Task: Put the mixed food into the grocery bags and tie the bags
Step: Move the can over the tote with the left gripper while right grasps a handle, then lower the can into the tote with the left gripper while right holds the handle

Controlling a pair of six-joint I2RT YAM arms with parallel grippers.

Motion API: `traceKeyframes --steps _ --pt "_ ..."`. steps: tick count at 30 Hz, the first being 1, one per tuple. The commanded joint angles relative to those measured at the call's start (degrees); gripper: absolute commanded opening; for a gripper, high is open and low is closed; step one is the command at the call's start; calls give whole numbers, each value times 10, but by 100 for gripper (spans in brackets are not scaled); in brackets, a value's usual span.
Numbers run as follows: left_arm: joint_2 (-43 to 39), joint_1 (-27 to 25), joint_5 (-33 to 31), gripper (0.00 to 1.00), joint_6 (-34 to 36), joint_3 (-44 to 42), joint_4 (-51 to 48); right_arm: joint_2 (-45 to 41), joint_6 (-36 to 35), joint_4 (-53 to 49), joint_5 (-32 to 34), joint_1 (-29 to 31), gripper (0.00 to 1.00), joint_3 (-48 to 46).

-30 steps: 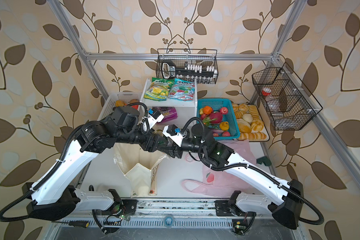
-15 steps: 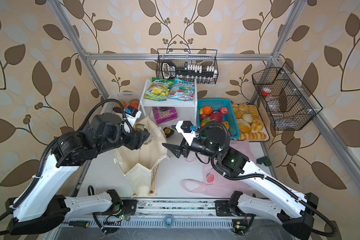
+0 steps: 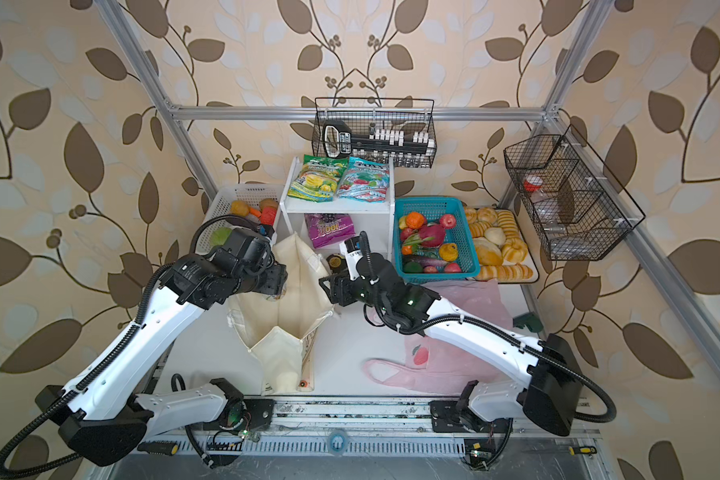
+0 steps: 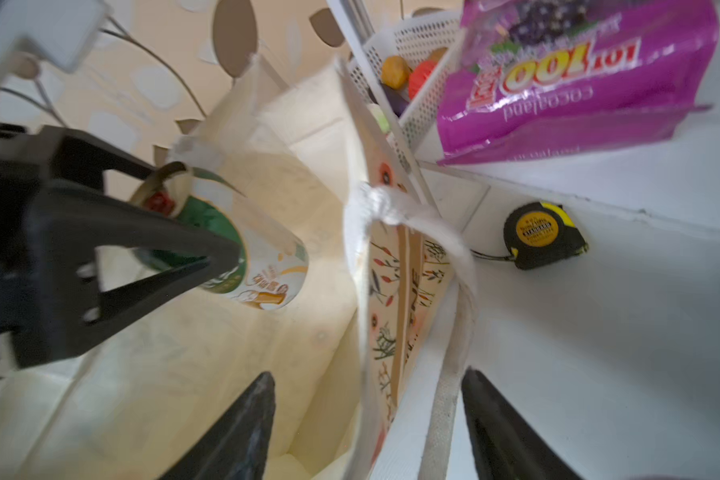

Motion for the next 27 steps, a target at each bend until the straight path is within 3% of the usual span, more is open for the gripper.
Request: traceKeyframes --steps 1,6,11,17,27 --pt "-17 9 7 30 -19 -12 74 20 56 -11 15 8 67 31" --pt "-17 25 -10 31 -24 -65 124 52 49 -13 -31 11 35 57" --pt "-16 39 -49 31 -12 -114 209 47 51 -28 2 32 17 68" --pt "-20 40 -45 33 -52 -178 322 35 75 -8 4 41 9 57" --pt "-16 40 -77 29 -66 -260 434 25 105 35 -18 42 6 38"
